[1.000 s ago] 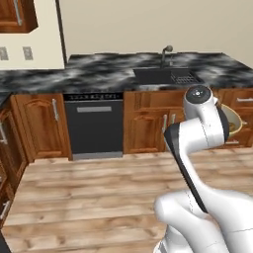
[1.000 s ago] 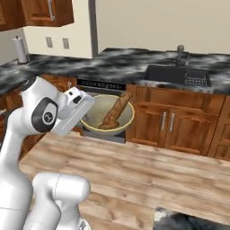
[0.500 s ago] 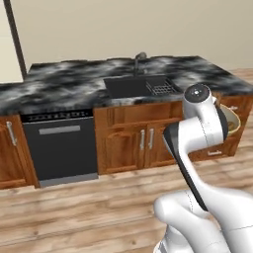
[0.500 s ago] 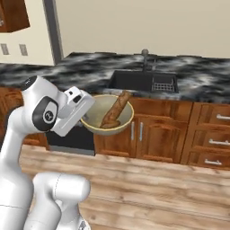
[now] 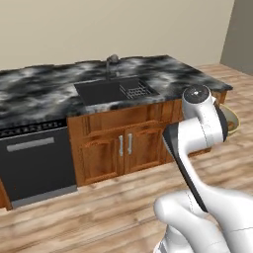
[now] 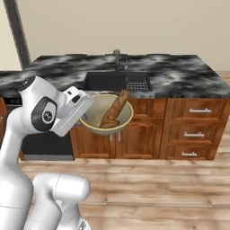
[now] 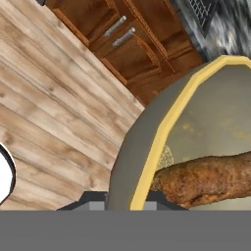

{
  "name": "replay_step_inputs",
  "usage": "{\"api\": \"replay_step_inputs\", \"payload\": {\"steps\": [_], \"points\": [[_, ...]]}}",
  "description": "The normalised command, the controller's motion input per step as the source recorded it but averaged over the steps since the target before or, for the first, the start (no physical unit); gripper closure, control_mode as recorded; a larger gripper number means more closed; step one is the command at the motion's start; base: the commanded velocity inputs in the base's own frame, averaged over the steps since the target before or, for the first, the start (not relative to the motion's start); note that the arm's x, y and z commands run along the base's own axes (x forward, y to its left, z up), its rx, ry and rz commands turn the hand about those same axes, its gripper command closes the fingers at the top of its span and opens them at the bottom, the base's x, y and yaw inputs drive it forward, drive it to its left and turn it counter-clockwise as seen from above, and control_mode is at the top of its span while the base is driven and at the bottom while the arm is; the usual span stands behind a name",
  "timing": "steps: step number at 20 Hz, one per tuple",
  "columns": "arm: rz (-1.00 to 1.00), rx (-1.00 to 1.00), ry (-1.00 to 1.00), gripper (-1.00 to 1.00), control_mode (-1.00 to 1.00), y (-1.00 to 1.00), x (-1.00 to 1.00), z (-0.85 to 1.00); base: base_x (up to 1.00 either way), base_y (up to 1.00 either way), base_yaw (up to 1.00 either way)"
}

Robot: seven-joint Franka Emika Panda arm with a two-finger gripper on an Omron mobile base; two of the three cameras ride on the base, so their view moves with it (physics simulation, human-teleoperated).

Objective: Pick up the heated bread from the toaster oven and place it in the bowl. Then move the bread bowl to the dining counter.

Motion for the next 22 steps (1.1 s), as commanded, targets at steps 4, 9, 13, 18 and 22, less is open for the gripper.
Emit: {"api": "replay_step_inputs", "payload": {"steps": [4,9,13,18,22], "points": [[0.0,0.0,0.0,1.0,1.0,0.0,0.0,0.0,1.0,-0.01,-0.42],[0.0,0.0,0.0,1.0,1.0,0.0,0.0,0.0,1.0,-0.71,-0.27],[0.0,0.0,0.0,1.0,1.0,0.0,0.0,0.0,1.0,-1.0,-0.2],[0.0,0.0,0.0,1.0,1.0,0.0,0.0,0.0,1.0,-1.0,-0.02],[0.0,0.0,0.0,1.0,1.0,0.0,0.0,0.0,1.0,-0.71,-0.29]]}}
